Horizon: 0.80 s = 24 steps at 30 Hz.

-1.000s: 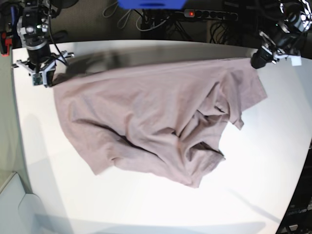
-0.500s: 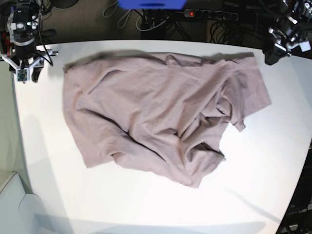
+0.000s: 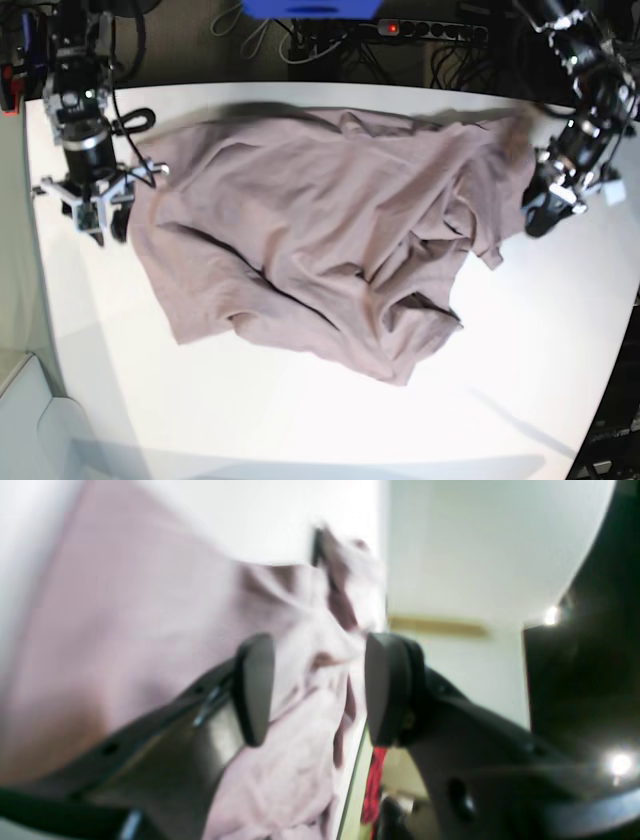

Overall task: Layout the t-shirt on the table in an organized manner, then fold the t-shirt properly
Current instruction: 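Grasp the shirt's side edges with both grippers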

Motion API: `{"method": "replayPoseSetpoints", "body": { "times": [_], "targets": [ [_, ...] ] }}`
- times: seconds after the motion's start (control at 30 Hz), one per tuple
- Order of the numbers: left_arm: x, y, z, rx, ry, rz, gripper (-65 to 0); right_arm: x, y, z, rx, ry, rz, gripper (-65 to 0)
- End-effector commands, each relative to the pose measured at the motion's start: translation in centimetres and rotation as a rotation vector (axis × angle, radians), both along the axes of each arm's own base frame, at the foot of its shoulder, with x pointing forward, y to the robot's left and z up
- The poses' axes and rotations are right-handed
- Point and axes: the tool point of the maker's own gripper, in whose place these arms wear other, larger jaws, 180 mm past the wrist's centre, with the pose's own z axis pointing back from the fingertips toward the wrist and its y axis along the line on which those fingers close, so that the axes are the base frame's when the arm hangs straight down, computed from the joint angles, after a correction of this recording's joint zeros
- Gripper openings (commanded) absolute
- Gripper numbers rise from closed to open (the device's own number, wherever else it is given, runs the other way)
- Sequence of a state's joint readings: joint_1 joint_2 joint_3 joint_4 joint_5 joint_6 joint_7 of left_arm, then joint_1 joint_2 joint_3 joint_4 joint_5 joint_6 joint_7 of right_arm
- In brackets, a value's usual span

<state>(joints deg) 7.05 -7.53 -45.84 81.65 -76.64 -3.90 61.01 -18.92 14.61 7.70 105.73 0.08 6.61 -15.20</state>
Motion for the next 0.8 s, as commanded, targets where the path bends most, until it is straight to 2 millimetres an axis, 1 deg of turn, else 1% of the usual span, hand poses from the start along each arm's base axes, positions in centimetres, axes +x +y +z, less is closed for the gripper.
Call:
{"method": "replayPoseSetpoints", "body": {
  "times": [0.0, 0.03, 0.13, 0.17, 0.23, 0.27, 0.3, 0.33, 0.4, 0.47, 0.53, 0.63, 0.7, 0.77],
  "targets": [
    [0.9, -0.2, 0.8, 0.030, -0.006, -0.031, -39.5, 0.9, -0.1, 1.5, -0.016, -0.040, 0.004, -52.8],
    [1.5, -0.6, 0.6, 0.067, 0.008, -0.055, -43.2, 1.6, -0.1, 1.8, -0.015, -0.040, 0.001, -55.6],
    [2.9, -1.2, -0.1, 0.170, 0.055, -0.100, -60.5, 3.5, -0.3, 2.7, -0.014, -0.027, -0.021, -63.8],
    [3.4, -1.3, -0.2, 0.203, 0.064, -0.112, -65.0, 4.2, -0.3, 3.0, -0.012, -0.027, -0.026, -65.0],
    [4.1, -1.7, -0.9, 0.274, 0.104, -0.143, -64.4, 5.7, -0.2, 3.5, -0.004, -0.027, -0.032, -65.0],
    [4.2, -1.9, -1.4, 0.297, 0.124, -0.155, -63.3, 6.4, -0.2, 3.7, -0.002, -0.031, -0.034, -65.0],
    [4.3, -2.1, -2.0, 0.315, 0.147, -0.170, -63.7, 7.1, -0.2, 3.8, 0.000, -0.033, -0.035, -65.0],
    [4.4, -2.2, -2.8, 0.336, 0.179, -0.186, -64.8, 7.8, -0.3, 3.7, 0.004, -0.030, -0.036, -65.0],
    [4.5, -2.3, -4.4, 0.366, 0.234, -0.211, -65.0, 9.3, -0.3, 3.0, 0.012, -0.015, -0.036, -65.0],
    [3.8, -2.1, -6.2, 0.381, 0.300, -0.222, -65.0, 10.7, 0.0, 2.5, 0.018, -0.001, -0.030, -65.0],
    [3.1, -1.6, -7.7, 0.406, 0.354, -0.223, -65.0, 11.9, 0.5, 1.4, 0.021, 0.031, -0.018, -65.0],
    [2.5, -0.6, -9.2, 0.446, 0.391, -0.195, -65.0, 13.9, 1.2, 0.0, 0.021, 0.075, 0.002, -65.0],
    [2.2, -0.3, -9.6, 0.448, 0.404, -0.189, -65.0, 15.0, 2.1, -1.0, 0.040, 0.105, 0.008, -65.0],
    [0.5, -0.3, -10.4, 0.444, 0.437, -0.206, -65.0, 16.3, 2.5, -2.1, 0.061, 0.141, -0.001, -65.0]
  ]
}}
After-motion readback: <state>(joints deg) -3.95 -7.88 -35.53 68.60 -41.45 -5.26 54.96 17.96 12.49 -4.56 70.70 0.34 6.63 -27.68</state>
